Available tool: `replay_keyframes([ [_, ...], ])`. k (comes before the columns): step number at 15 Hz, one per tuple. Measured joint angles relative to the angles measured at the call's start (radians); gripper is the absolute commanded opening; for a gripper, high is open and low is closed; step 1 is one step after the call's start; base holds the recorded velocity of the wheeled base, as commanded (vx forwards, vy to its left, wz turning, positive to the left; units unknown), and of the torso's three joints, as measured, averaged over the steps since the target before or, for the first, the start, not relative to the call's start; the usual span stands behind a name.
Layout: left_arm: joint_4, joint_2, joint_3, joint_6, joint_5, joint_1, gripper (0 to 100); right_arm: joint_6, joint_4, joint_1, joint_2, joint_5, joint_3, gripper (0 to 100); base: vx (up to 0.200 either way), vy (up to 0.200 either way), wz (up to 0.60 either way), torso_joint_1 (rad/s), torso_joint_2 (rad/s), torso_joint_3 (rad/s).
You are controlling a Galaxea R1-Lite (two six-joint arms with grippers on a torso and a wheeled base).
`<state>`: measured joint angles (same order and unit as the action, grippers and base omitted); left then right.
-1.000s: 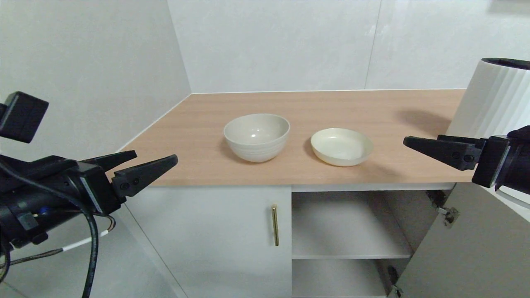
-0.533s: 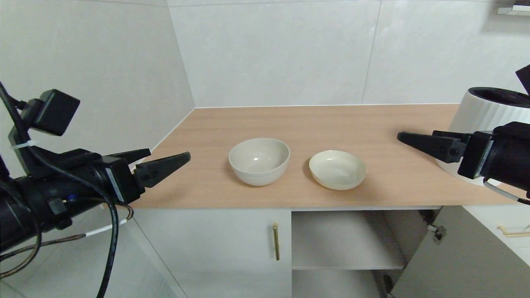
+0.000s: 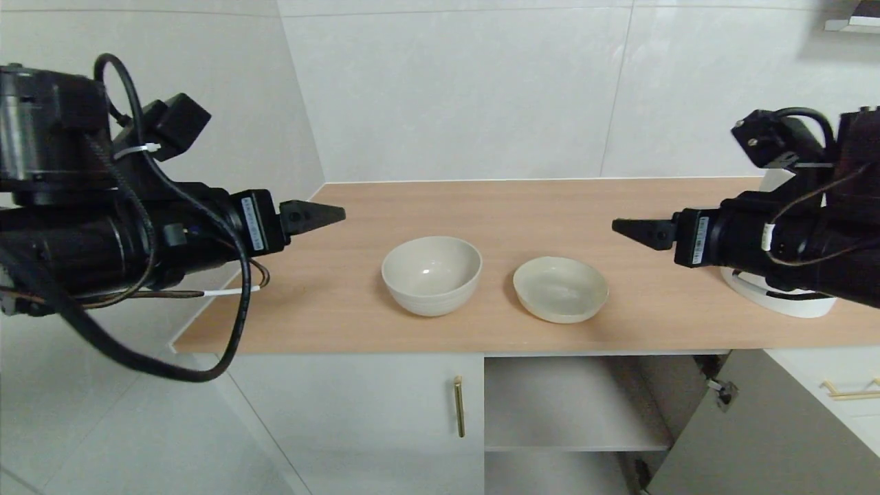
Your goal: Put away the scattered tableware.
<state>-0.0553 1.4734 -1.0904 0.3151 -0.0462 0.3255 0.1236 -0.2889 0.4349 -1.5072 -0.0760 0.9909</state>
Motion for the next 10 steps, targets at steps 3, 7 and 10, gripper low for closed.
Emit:
replay_keyframes([
  [3, 0.108, 0.081, -0.098, 0.063, 0.104, 0.065, 100, 0.053, 0.116, 0.012, -0.039, -0.078, 0.093, 100, 0.0, 0.0, 0.0, 0.0, 0.0, 0.0],
  [7, 0.111, 0.223, -0.18, 0.117, 0.248, 0.103, 100, 0.094, 0.161, 0.018, -0.097, -0.158, 0.145, 100, 0.0, 0.0, 0.0, 0.0, 0.0, 0.0],
  [10, 0.104, 0.329, -0.223, 0.125, 0.283, 0.111, 100, 0.096, 0.158, 0.021, -0.125, -0.168, 0.151, 100, 0.0, 0.0, 0.0, 0.0, 0.0, 0.0],
])
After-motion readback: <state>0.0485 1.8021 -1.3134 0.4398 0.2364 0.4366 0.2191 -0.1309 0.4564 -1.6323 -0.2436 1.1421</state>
